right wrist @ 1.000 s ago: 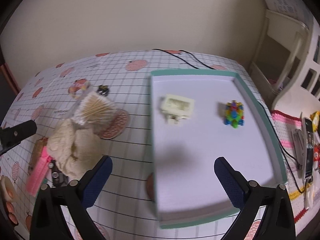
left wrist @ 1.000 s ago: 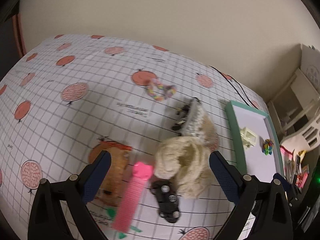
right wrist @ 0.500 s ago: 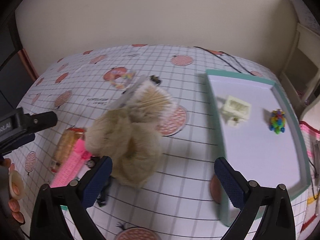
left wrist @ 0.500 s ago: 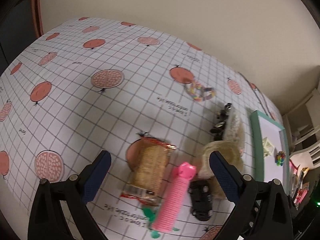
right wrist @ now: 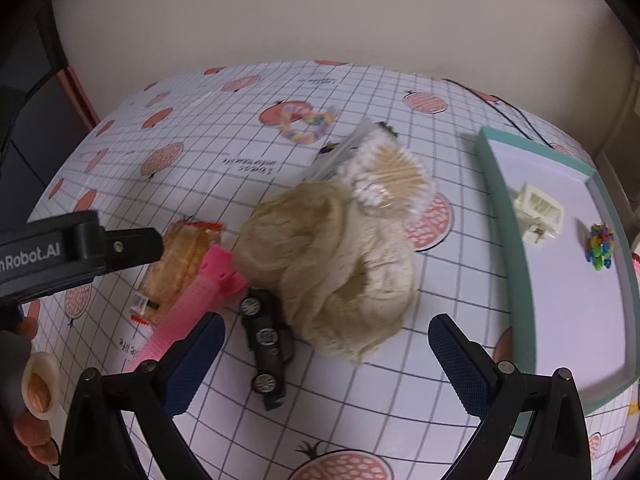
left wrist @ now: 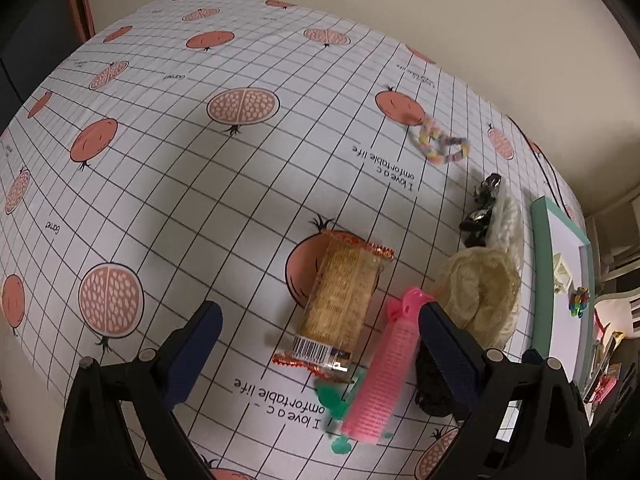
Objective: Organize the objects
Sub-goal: 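Move both open grippers back toward the pink roller and black car, then grasp the pink hair roller with the left gripper while the right grasps the black car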
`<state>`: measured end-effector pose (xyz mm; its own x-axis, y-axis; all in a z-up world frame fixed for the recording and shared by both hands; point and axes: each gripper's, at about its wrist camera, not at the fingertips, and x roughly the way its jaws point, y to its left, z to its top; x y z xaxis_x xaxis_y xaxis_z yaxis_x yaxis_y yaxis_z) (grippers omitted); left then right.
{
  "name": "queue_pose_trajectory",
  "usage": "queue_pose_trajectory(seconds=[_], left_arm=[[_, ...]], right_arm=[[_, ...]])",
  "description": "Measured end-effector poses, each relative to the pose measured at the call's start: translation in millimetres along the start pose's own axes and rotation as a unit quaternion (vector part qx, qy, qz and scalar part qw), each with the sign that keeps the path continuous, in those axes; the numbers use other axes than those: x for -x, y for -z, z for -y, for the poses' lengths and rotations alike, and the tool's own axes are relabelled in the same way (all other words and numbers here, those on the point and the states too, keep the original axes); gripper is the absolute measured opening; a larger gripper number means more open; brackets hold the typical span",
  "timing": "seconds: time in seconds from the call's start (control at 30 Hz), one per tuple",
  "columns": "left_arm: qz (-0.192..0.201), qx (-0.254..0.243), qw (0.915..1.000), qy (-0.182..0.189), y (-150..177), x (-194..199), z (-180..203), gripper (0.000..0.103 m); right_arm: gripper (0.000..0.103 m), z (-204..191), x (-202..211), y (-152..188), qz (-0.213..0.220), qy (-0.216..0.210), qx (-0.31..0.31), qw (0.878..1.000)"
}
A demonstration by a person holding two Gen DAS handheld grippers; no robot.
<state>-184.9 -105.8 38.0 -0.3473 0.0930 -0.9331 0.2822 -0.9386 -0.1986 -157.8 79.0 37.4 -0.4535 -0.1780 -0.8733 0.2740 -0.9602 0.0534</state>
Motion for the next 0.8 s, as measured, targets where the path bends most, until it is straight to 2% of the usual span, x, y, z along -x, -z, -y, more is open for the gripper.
queue_pose_trajectory(seconds=[0.23, 0.4, 0.47, 0.57, 0.6, 0.7, 0.77, 0.8], left_arm=[[-0.016, -0.013, 0.9997, 0.013, 5.9, -1.9, 10.1, 0.099], [-0.026, -0.033, 0.9990, 0.018, 10.8, -2.7, 22.7, 0.093], [-0.030, -0.046, 0.9983, 0.019, 13.5, -3.0, 28.9, 0.085], [-0.034, -0.064, 0.9972, 0.016, 16.9, -4.6, 37.4, 0.080], [-0.036, -0.067, 0.9970, 0.015, 17.5, -4.9, 38.9, 0.073], [-0.044, -0.071, 0.9963, 0.020, 20.4, -6.9, 41.1, 0.067], [-0.049, -0.070, 0.9961, 0.023, 21.2, -8.3, 41.3, 0.062], [-0.050, -0.070, 0.9960, 0.024, 21.9, -8.8, 41.5, 0.060]], right_arm=[[0.103, -9.3, -5.5, 3.4, -0.021, 0.003, 0.019, 1.000], [0.096, -7.9, -7.3, 4.4, -0.032, 0.004, 0.018, 0.999], [0.088, -8.2, -7.0, 5.0, -0.037, 0.002, 0.018, 0.999], [0.078, -8.5, -7.1, 6.4, -0.044, -0.006, 0.023, 0.999], [0.076, -8.2, -7.3, 6.6, -0.047, -0.008, 0.021, 0.999], [0.064, -9.0, -8.9, 6.1, -0.051, -0.012, 0.022, 0.998], [0.053, -10.6, -9.2, 6.3, -0.055, -0.016, 0.025, 0.998], [0.051, -11.3, -9.4, 6.5, -0.057, -0.017, 0.025, 0.998]])
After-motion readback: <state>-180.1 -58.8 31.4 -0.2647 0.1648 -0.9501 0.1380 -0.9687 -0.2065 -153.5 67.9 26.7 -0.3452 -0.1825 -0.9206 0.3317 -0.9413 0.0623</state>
